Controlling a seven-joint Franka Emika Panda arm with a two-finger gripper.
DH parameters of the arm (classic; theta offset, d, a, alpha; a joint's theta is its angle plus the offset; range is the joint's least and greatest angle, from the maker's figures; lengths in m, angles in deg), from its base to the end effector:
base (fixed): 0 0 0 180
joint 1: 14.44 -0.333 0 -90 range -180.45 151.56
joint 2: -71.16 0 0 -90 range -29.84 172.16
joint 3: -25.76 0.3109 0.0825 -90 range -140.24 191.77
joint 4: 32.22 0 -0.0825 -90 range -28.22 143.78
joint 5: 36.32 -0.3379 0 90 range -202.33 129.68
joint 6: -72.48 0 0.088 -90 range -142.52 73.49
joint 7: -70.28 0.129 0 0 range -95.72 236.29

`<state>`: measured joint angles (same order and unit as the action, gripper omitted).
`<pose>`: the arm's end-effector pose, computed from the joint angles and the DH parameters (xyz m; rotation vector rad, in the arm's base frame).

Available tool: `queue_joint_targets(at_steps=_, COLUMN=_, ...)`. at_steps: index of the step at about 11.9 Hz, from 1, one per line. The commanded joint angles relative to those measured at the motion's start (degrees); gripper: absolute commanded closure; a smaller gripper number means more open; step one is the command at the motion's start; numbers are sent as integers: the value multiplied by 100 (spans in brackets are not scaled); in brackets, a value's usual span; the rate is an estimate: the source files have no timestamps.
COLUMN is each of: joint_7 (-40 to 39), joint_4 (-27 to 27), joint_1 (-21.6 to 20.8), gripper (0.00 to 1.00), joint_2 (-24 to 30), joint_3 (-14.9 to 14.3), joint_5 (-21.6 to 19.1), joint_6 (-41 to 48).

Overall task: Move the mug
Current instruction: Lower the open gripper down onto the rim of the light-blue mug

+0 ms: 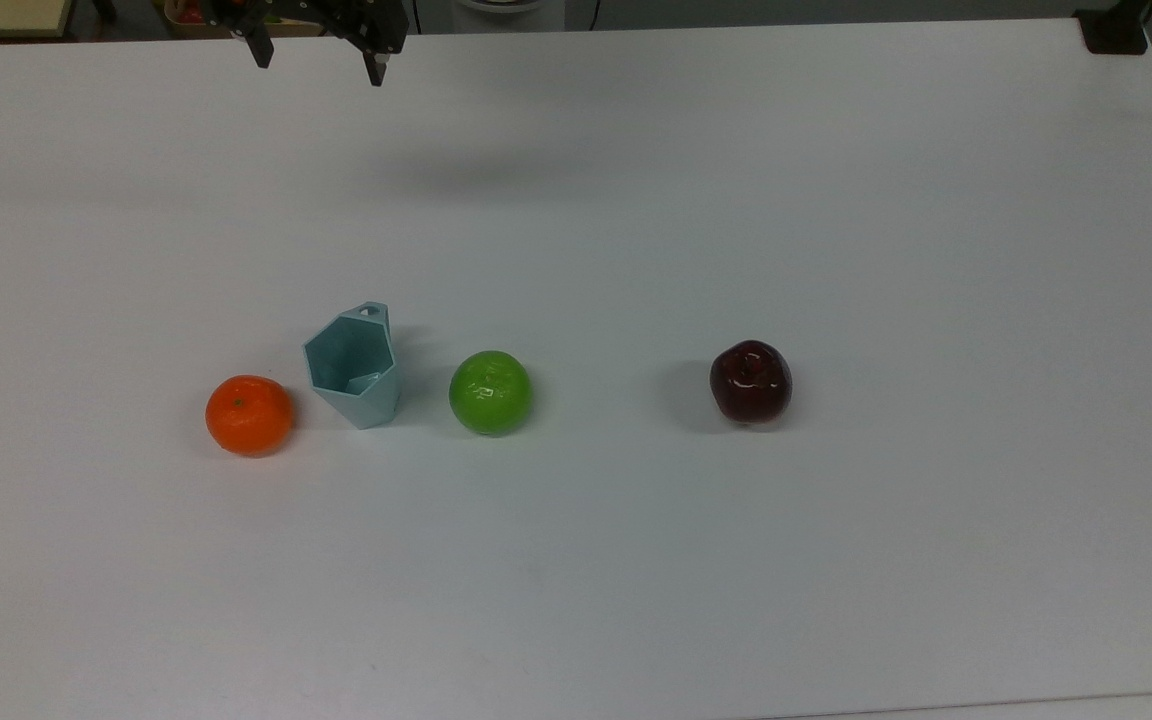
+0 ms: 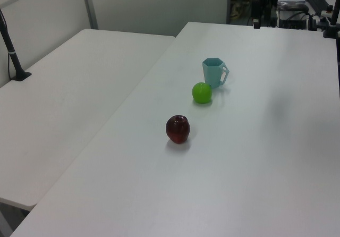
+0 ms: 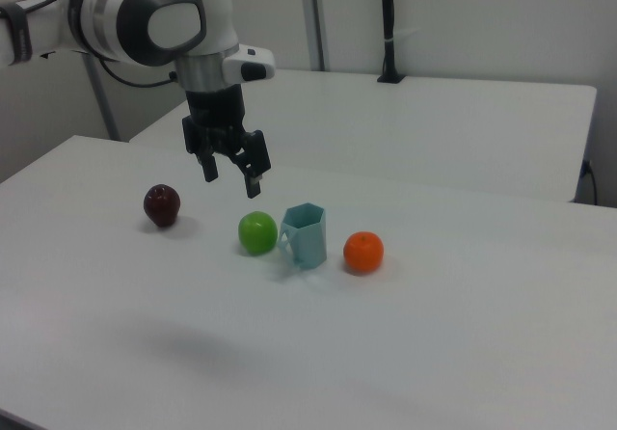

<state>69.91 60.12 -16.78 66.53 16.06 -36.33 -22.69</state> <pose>0.5324 -0.0655 0.5460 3.1241 -0.1903 -0.0487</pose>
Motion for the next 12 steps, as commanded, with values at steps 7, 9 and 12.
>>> queue_joint_targets(at_steps=7, joint_7=38, joint_4=-15, joint_1=-56, gripper=0, joint_2=-45, joint_3=-75, joint_5=97, joint_6=-255)
queue_joint_targets(at_steps=9, joint_7=46, joint_4=-15, joint_1=-65, gripper=0, joint_2=-125, joint_3=-75, joint_5=141, joint_6=-405)
queue_joint_targets(at_steps=12, joint_7=46, joint_4=-15, joint_1=-74, gripper=0, joint_2=-563, joint_3=-75, joint_5=150, joint_6=-912)
